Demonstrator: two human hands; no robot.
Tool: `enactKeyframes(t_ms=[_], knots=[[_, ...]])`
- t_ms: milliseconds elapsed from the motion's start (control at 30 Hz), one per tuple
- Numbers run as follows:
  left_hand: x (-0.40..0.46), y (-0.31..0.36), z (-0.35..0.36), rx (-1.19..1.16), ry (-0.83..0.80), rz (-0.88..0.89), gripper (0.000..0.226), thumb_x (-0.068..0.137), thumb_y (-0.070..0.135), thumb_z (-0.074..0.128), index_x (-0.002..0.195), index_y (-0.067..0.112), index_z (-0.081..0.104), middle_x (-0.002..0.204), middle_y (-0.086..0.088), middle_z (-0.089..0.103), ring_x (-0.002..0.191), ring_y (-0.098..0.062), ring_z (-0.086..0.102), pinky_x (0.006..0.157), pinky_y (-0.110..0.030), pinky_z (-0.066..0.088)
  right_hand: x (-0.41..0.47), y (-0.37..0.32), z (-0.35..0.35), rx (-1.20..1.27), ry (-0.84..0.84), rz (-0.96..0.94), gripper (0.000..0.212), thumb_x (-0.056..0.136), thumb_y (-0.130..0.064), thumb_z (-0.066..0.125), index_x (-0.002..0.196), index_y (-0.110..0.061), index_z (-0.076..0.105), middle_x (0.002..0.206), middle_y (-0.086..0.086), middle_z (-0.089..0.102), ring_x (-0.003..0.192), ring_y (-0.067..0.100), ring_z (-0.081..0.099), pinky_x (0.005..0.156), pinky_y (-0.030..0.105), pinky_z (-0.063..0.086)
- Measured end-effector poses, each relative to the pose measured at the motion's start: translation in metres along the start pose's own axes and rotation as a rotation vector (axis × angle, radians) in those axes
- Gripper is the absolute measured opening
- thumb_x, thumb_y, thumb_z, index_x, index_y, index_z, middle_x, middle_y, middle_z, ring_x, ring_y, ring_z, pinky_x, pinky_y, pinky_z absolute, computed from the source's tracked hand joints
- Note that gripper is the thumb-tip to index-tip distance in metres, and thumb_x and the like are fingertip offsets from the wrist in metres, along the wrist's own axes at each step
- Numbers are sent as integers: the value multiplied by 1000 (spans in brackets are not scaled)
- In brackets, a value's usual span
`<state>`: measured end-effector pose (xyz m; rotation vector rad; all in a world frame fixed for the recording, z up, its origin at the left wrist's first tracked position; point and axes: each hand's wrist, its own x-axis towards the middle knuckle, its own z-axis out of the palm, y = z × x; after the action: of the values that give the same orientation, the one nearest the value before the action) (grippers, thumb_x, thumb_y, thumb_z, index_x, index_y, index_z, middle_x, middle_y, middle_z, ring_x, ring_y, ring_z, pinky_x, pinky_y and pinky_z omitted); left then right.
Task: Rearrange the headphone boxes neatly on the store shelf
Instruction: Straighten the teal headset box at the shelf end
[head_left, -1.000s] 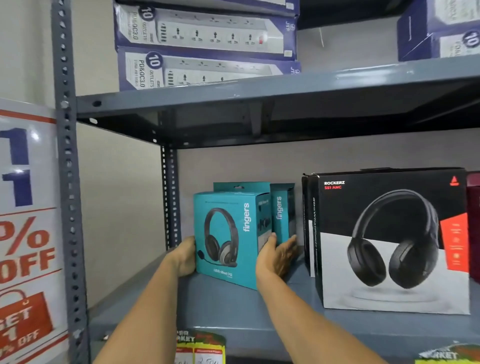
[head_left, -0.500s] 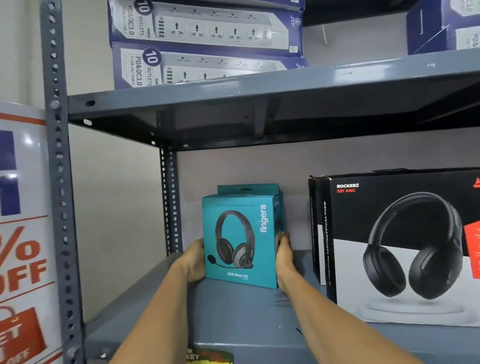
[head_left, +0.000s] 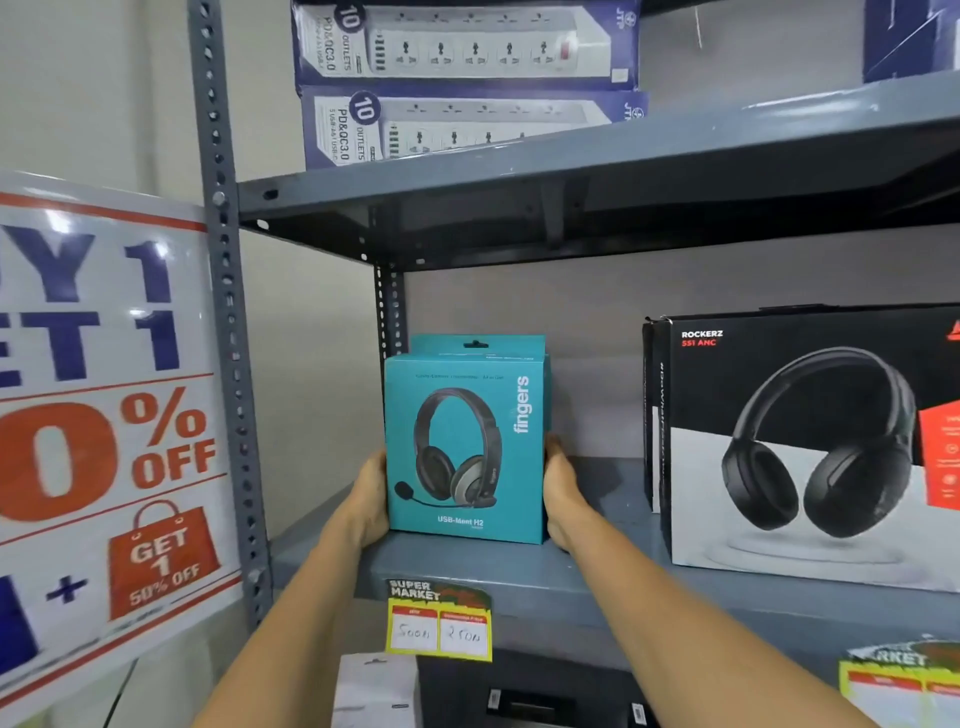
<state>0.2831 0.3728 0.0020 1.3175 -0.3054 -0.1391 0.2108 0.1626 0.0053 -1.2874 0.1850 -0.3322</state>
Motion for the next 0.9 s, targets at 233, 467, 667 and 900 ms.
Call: enactKeyframes(t_ms=[233, 467, 667, 900], knots=[[-21, 1, 0, 40, 68, 13, 52, 94, 45, 31, 76, 15, 70, 73, -11, 76, 63, -24, 72, 53, -31, 57, -19, 9, -4, -16, -19, 14, 55, 96, -57, 26, 80, -19, 63, 62, 0, 75, 54, 15, 72, 52, 25, 51], [-30, 6, 5, 34, 85, 23, 52, 95, 43, 28, 80, 15, 68, 74, -13, 76, 64, -25, 73, 50, -29, 56, -20, 5, -5, -28, -36, 0, 55, 96, -57, 26, 80, -19, 62, 61, -2, 75, 53, 14, 73, 53, 26, 51], [-35, 7, 9, 8, 87, 31, 52, 97, 42, 30, 71, 17, 68, 68, -9, 76, 59, -22, 73, 46, -26, 55, -23, 4, -5, -30, -31, -22, 54, 96, -57, 26, 81, -19, 62, 60, -3, 75, 52, 13, 72, 54, 26, 50], [-44, 9, 6, -47, 101, 46, 47, 95, 41, 33, 78, 16, 69, 73, -11, 76, 63, -23, 73, 51, -31, 56, -36, 1, -1, -19, -36, -11, 61, 94, -61, 24, 93, -17, 66, 68, 2, 77, 60, 17, 74, 58, 28, 54]])
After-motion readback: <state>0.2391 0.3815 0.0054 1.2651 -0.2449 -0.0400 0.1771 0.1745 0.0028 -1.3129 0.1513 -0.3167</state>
